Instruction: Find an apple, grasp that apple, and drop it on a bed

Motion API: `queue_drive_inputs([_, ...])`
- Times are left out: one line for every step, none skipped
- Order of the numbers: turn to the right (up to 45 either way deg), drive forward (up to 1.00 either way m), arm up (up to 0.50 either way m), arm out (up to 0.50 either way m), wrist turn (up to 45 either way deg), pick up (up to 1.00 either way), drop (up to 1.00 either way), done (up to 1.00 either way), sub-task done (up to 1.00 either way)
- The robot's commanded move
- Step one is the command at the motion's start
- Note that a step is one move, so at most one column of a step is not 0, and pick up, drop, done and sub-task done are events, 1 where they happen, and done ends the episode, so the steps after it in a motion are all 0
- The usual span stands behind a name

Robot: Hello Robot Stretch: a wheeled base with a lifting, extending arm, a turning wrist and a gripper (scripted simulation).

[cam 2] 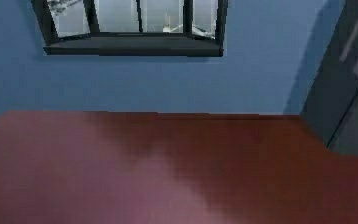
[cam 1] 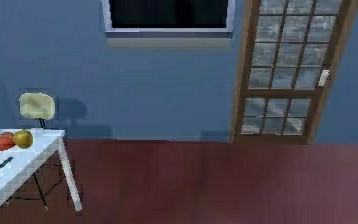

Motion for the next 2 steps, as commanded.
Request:
queue_drive_inputs([0.0, 0.45, 0.0, 0.0, 0.0, 0.0, 0.0, 0.0, 0.0])
queue_drive_inputs([-45.0, 0.0, 0.0, 0.0, 0.0, 0.0, 0.0, 0.0, 0.0])
